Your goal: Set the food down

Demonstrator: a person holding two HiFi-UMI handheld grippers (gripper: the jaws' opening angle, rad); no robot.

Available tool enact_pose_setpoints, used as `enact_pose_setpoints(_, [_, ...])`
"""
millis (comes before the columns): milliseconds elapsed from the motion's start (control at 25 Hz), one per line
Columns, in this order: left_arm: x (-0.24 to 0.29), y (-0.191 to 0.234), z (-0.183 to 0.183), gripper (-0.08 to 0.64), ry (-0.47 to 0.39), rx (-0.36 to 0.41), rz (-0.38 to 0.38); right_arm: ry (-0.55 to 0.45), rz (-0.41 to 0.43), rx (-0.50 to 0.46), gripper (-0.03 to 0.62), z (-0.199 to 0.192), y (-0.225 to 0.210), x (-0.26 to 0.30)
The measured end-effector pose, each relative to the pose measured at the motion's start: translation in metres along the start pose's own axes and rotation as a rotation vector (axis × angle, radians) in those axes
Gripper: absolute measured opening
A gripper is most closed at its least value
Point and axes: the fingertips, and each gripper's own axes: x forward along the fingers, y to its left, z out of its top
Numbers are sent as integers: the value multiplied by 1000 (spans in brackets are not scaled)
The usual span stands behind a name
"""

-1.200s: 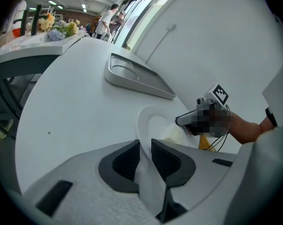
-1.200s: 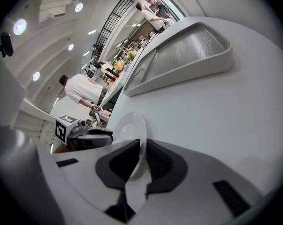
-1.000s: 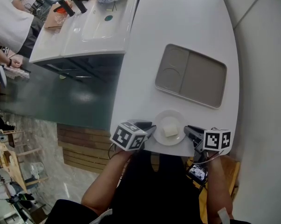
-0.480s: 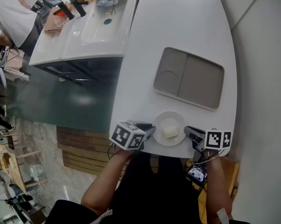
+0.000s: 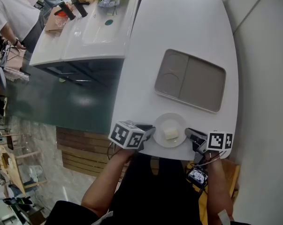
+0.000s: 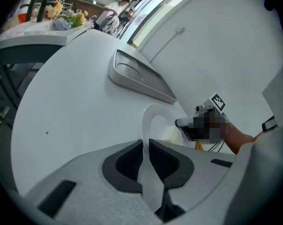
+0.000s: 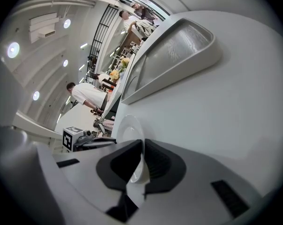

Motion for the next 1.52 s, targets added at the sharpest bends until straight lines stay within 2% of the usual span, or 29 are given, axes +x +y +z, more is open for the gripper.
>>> enact_pose_setpoints(320, [-2, -4, 9, 41, 15, -8, -17, -10, 29, 43, 18, 8, 6, -6])
enact_pose_setpoints(640, [0, -6, 33, 41, 29, 24, -21, -42, 44, 43, 17, 30, 10, -16])
enact_pose_setpoints(1200, [10, -32, 93, 41, 19, 102, -32, -109, 57, 30, 17, 78, 15, -52])
enact_pose_setpoints(1520, [22, -34, 128, 41, 11, 121, -20, -138, 67, 28, 15, 110, 9, -61])
